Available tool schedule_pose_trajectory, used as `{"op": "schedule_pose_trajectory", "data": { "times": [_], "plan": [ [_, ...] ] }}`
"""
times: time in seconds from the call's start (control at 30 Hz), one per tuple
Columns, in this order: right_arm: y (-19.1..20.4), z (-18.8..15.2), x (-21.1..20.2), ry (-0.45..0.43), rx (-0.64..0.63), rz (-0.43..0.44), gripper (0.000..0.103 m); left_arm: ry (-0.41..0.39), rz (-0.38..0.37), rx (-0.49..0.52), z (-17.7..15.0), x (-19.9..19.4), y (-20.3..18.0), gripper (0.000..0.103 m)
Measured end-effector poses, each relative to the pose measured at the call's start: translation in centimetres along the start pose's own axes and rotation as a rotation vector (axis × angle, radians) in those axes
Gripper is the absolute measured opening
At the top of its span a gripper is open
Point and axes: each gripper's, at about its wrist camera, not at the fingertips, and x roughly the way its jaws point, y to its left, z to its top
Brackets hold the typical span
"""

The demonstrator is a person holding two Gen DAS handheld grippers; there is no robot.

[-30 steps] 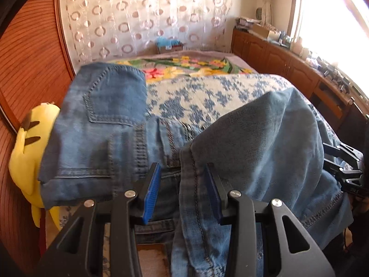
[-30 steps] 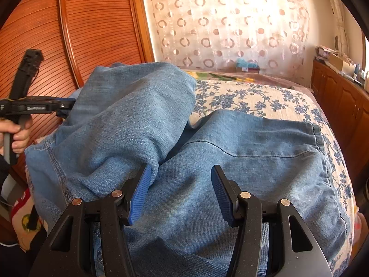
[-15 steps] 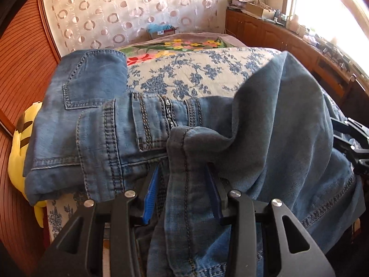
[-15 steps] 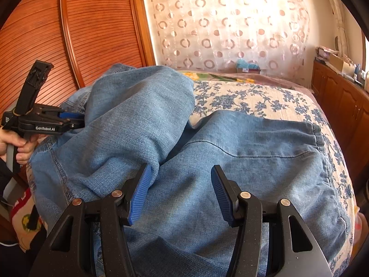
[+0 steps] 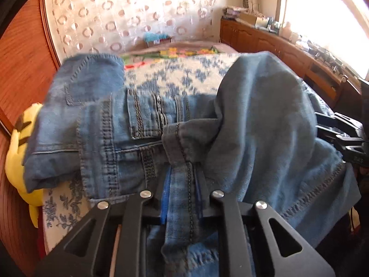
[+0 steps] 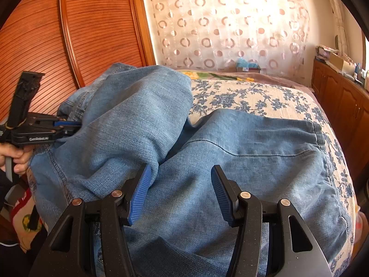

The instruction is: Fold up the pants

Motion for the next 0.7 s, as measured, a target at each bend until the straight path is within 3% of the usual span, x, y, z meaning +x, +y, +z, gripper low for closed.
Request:
{"op": "schedule_pose_trajectory", "data": {
  "times": [0.2,0.33,0.4,0.57,0.7],
  "plan": [
    [-0.2,-0.3,0.1,-0.007,0.008,0.000,0.055,-0.203,0.062,-0.062,0.8,-6.8,1.4,0.014],
    [-0.2,-0.3,0.1,-0.005,0.009,0.001,0.055,-0.283,0.142,-0.068,1.9,-9.6,3.0,0.014],
    [-0.2,-0.4,0.1,-0.005,0.009,0.001,0.055,-0.275,0.168,-0.074,2.4,-9.5,4.2,0.015],
    [-0.3,-0.4,0.2,-0.003,0.011,0.002,0.055,-0.145,0.149,-0.108,2.2,-6.1,6.9,0.029],
    [-0.3,-0.3,0.3,0.001,0.010,0.004,0.055,-0.113,0.139,-0.119,0.8,-4.9,6.2,0.039]
  ]
}}
